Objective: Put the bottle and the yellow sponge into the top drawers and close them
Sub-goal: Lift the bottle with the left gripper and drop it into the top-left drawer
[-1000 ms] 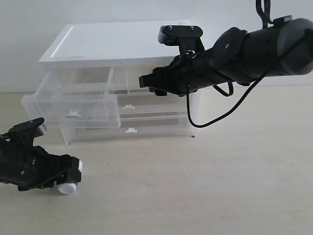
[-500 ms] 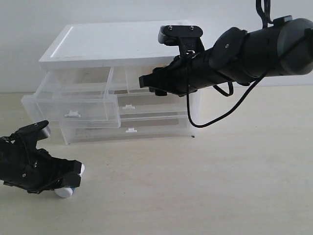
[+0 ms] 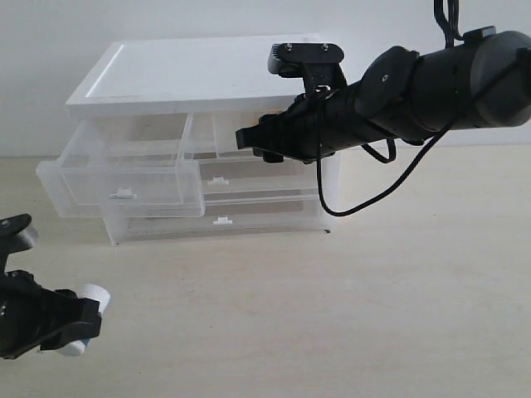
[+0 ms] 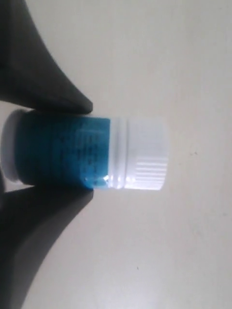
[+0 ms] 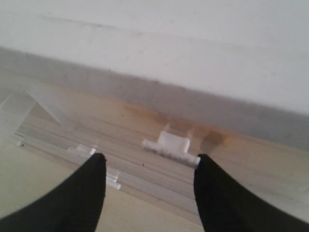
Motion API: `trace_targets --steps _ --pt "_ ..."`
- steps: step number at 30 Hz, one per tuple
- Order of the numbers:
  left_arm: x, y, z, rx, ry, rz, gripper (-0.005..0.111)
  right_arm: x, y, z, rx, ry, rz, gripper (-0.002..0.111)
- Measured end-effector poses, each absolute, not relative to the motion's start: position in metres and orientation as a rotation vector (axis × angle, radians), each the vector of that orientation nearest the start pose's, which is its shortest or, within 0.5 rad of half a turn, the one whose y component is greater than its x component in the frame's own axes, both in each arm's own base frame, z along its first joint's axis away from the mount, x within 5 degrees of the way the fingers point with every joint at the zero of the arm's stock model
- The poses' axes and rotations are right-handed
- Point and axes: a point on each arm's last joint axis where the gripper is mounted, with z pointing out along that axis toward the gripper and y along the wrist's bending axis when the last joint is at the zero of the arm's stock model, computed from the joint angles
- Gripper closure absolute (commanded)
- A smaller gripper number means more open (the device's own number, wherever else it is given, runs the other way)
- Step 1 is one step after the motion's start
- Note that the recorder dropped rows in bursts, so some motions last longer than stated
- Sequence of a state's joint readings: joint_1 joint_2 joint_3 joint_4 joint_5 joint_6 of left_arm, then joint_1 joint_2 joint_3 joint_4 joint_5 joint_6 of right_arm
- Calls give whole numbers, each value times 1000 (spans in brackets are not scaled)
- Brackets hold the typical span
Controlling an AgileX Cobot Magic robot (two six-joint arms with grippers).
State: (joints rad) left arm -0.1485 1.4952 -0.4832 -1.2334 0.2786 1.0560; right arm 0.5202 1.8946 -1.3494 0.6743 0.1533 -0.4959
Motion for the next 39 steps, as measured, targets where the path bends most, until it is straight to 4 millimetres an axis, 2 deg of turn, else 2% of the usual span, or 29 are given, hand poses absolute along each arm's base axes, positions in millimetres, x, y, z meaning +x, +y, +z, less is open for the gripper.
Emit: trace_targets --steps 8,11,17,22,26,31,35,39 --pt "188 -57 196 105 2367 -537 103 375 225 238 -434 2146 501 57" --pt "178 -57 221 97 2237 -575 103 375 225 238 -434 2146 501 57" --pt "180 -57 273 94 2026 -599 103 375 225 238 -435 2147 502 57" --pt "201 -60 309 120 1933 -589 103 375 225 238 -437 2148 504 57" --pt "229 -64 319 128 1935 -584 103 375 225 238 -439 2152 506 57" --pt "273 -72 317 140 1983 -593 103 375 225 238 -439 2151 506 57" --pt "304 -79 303 152 2044 -616 103 375 225 238 -443 2150 503 57" --pt "326 -83 291 150 2081 -619 103 375 225 238 -453 2148 499 57"
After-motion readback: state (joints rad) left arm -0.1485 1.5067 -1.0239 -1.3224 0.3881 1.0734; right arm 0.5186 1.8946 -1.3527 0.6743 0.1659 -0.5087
